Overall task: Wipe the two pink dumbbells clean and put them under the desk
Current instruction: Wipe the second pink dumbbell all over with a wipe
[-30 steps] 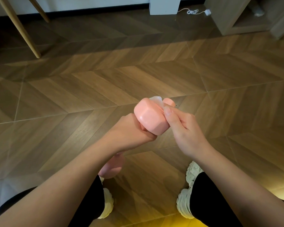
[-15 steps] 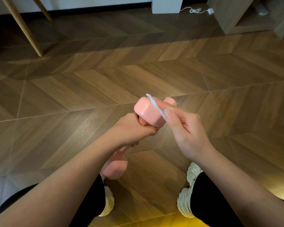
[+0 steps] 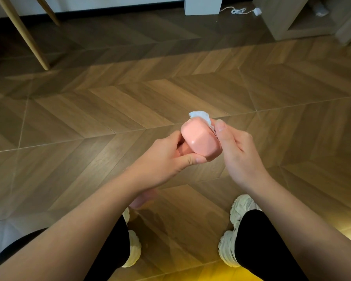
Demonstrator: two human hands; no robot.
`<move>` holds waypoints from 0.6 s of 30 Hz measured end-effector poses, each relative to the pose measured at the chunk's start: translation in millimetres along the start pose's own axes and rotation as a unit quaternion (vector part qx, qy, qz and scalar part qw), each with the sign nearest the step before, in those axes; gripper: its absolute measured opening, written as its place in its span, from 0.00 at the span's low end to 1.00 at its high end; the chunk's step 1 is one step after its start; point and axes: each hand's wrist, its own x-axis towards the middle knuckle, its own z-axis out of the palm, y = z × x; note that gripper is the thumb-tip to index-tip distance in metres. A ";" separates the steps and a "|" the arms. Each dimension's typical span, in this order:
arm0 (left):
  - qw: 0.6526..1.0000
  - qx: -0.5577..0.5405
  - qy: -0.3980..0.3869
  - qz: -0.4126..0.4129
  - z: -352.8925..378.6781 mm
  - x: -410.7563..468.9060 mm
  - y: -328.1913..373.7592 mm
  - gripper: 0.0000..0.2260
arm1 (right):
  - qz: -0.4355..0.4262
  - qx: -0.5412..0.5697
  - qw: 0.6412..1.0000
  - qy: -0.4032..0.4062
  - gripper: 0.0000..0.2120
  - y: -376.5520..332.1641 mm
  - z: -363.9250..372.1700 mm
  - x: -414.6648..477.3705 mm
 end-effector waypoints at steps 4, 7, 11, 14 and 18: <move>1.000 0.014 0.011 -0.003 0.2 4.2 -4.6 0.18 | -0.052 0.017 0.998 -0.034 0.22 -4.0 -1.0 -3.2; 0.999 -0.028 0.022 -0.013 2.1 7.0 -7.3 0.19 | -0.111 -0.022 0.993 -0.039 0.20 -1.2 -3.0 -7.2; 0.995 -0.075 0.062 -0.019 -0.7 8.1 -8.5 0.23 | -0.115 -0.035 0.993 -0.019 0.20 1.7 -3.5 -9.6; 0.992 -0.094 0.082 -0.006 -3.9 8.0 -7.5 0.16 | -0.085 -0.028 0.996 0.006 0.17 4.2 -5.2 -10.4; 0.996 -0.038 0.074 0.030 -7.2 5.0 -4.6 0.20 | 0.000 0.035 0.999 0.006 0.19 7.2 -5.4 -7.4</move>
